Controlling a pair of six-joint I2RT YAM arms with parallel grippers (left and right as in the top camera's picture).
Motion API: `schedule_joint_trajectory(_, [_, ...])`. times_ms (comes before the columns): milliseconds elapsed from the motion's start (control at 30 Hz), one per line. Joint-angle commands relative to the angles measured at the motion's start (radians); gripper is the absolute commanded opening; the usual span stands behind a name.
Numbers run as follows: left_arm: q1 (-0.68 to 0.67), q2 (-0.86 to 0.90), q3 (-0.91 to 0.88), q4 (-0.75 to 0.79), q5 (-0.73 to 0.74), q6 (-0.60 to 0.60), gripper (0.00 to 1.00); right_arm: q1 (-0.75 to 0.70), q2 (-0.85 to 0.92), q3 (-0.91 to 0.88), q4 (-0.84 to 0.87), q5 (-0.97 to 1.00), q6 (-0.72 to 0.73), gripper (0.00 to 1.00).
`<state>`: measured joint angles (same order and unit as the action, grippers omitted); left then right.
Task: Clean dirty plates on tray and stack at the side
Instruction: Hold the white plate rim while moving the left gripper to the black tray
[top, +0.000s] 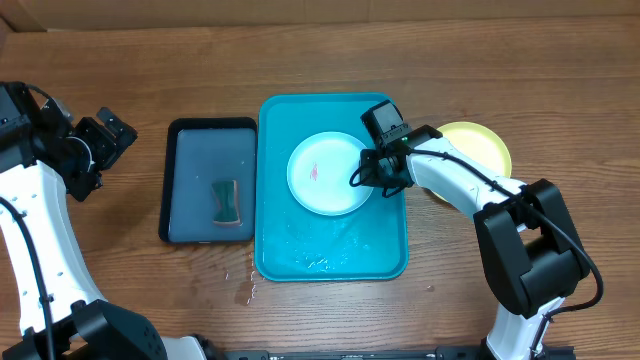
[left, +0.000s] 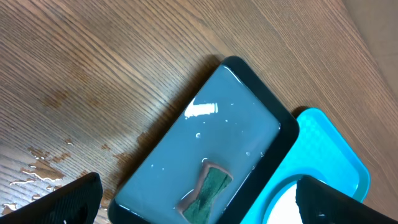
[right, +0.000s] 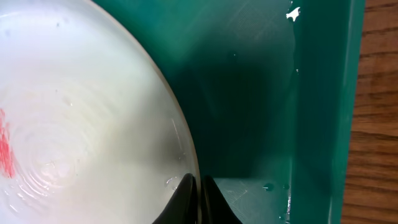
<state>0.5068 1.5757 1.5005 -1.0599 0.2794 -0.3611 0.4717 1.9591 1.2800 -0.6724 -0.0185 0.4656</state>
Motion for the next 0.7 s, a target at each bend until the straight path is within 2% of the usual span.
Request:
schedule_joint_trajectory(0, [0.003,-0.003,0.014,-0.002,-0.002,-0.006,1.00,-0.002,-0.018,0.025,-0.003,0.018,-0.054,0.04])
schedule_joint_trajectory(533, [0.003,-0.002,0.014,-0.002,-0.001,-0.006,1.00,-0.002,-0.018,0.025,-0.005,0.017,-0.073,0.04])
schedule_joint_trajectory(567, [0.003,-0.002,0.014,-0.002,-0.001,-0.006,1.00,-0.002,-0.018,0.025,-0.006,0.017,-0.073,0.06])
schedule_joint_trajectory(633, [0.003,-0.002,0.014,-0.005,0.003,-0.006,1.00,-0.002,-0.018,0.025,0.002,-0.002,-0.074,0.17])
schedule_joint_trajectory(667, [0.003,-0.002,0.014,-0.027,0.002,-0.005,1.00,-0.002,-0.018,0.025,0.006,-0.011,-0.073,0.18])
